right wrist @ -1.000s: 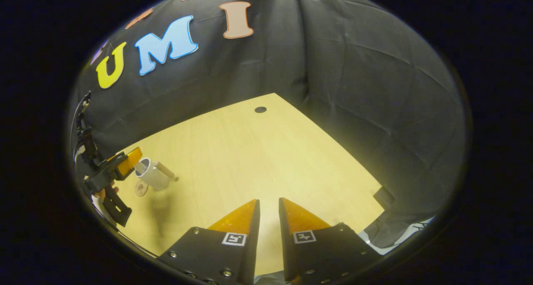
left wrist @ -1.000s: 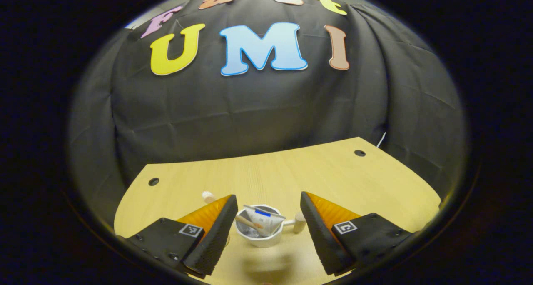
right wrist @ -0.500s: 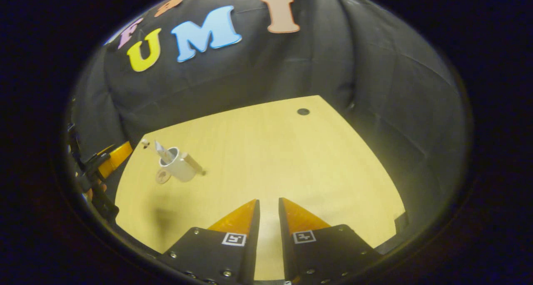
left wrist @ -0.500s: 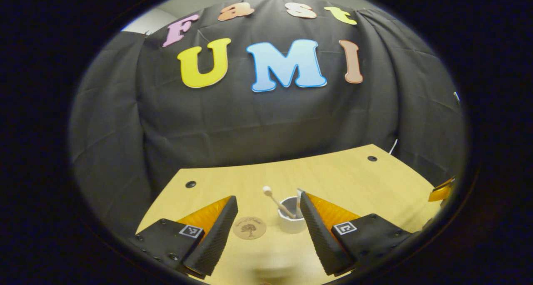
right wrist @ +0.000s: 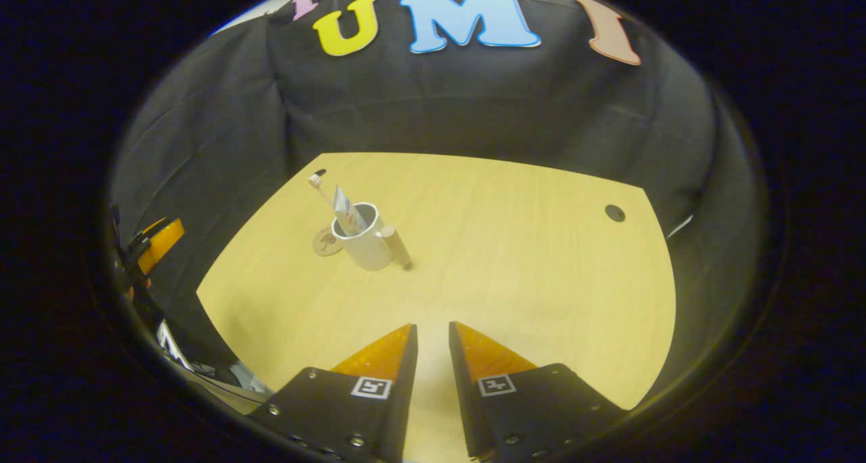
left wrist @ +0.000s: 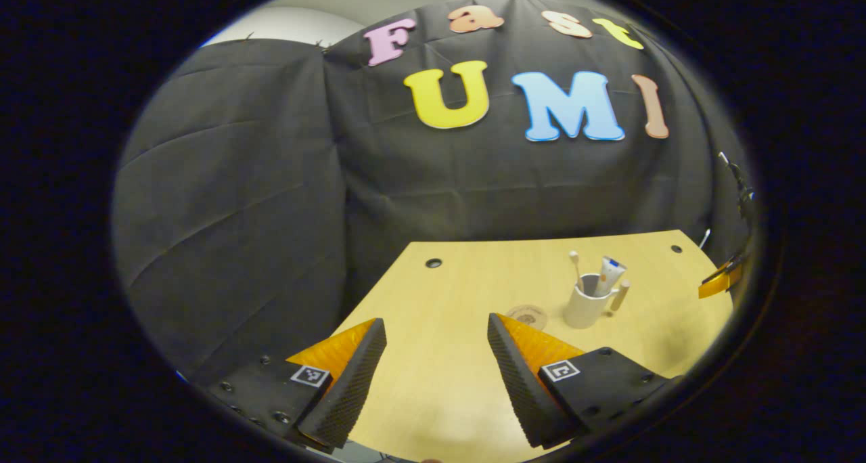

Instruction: Put the toothbrush and toothpaste on the desktop into the cup, then pick up the cup and place it on the coaster on the desktop.

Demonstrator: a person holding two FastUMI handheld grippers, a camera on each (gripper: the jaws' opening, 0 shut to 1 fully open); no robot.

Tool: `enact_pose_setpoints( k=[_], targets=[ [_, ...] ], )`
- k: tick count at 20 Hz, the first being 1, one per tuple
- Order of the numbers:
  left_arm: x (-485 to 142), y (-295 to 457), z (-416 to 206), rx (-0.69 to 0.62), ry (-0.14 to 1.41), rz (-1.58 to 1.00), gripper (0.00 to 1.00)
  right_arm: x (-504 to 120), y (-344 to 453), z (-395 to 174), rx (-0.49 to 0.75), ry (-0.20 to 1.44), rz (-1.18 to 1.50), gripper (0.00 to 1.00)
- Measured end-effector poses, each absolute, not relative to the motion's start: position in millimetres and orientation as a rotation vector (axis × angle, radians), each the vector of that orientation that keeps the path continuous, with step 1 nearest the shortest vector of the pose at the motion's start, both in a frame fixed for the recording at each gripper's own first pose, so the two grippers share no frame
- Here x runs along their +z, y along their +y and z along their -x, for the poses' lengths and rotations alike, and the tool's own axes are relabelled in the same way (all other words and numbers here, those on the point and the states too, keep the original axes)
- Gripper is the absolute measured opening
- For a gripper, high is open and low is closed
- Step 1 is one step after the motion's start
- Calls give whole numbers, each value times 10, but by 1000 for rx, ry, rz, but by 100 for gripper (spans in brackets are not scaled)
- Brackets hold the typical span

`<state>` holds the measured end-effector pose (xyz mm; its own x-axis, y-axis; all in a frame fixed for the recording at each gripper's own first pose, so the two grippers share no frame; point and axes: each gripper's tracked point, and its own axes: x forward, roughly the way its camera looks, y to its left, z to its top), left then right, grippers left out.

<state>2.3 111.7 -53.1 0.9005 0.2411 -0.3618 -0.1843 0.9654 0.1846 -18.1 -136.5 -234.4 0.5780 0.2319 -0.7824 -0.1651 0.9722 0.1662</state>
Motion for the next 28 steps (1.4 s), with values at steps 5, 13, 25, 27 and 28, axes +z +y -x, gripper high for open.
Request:
enact_pose_setpoints(
  k=[5, 13, 25, 27, 28],
  targets=[
    [-501, 1687, 552, 410, 413, -61, 95, -2407, -1046, -52, 385, 977, 55, 41],
    [-490, 2079, 1128, 576, 436, -47, 98, -2735, -538, -652, 540, 1045, 258, 48],
    [-655, 2054, 1568, 664, 517, -54, 98, -3092, -541, -1197, 572, 1142, 434, 48],
    [-672, 1965, 1468, 645, 520, -49, 95, -3153, -488, -1227, 602, 1160, 478, 49],
    [-681, 1915, 1406, 633, 520, -46, 98, -3181, -455, -1255, 615, 1161, 501, 49]
  ],
)
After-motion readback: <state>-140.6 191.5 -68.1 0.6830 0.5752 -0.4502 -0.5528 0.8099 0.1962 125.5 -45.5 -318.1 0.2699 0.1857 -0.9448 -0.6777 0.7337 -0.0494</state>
